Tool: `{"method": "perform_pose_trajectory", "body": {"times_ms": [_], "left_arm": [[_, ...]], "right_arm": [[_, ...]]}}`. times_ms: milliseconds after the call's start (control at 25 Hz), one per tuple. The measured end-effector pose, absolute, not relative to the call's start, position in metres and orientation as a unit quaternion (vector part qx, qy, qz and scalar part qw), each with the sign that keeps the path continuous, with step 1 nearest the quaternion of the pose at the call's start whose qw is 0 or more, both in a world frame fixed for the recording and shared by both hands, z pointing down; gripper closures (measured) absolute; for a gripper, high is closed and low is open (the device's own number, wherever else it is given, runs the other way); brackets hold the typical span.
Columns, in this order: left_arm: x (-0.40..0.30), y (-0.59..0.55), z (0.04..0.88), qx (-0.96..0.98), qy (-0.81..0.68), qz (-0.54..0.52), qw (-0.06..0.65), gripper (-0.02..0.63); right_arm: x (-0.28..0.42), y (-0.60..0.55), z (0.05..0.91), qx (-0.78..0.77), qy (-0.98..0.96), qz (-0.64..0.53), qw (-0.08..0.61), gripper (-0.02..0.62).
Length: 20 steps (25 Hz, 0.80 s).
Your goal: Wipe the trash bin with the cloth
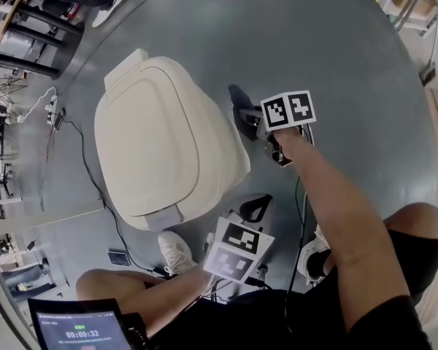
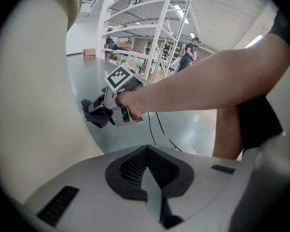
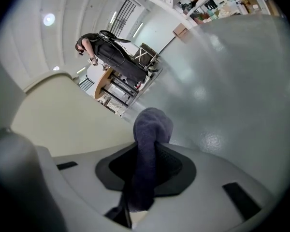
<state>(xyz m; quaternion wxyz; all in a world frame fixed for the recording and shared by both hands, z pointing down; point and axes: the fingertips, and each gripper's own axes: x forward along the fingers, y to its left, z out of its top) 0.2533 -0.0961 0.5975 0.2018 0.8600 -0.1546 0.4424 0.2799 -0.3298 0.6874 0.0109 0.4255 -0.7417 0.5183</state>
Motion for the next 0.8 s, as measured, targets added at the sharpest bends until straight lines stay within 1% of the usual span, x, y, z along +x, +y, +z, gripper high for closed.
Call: {"method": "perform_pose_trajectory", "body": {"times_ms": [80,240,320,480,600,680,800], "left_arm": [[0.255,-0.095,0.593,0.863,-0.155,0.438,0.196,0.607],[0.251,-0.09,0.582,0.869,-0.155,0.433,0.183,0.609],[0.247,-0.085,0.572,0.874,-0.157,0.427,0.174,0.609],[0.229,-0.075,0.554,0.881,-0.167,0.417,0.146,0.609],[0.209,-0.066,0.541,0.886,-0.182,0.403,0.141,0.609],[0.193,-0.063,0.531,0.889,-0.198,0.389,0.138,0.609],[0.162,-0.057,0.506,0.89,-0.236,0.364,0.142,0.609]], "right_arm": [[0.284,-0.327,0.681,0.435,-0.743,0.508,0.017,0.507],[0.293,-0.317,0.679,0.479,-0.724,0.492,0.067,0.506],[0.296,-0.309,0.674,0.498,-0.712,0.489,0.079,0.506],[0.304,-0.289,0.651,0.527,-0.697,0.479,0.088,0.506],[0.307,-0.273,0.626,0.553,-0.694,0.453,0.087,0.506],[0.309,-0.265,0.604,0.569,-0.697,0.429,0.079,0.506],[0.308,-0.245,0.565,0.592,-0.707,0.377,0.087,0.506]]}}
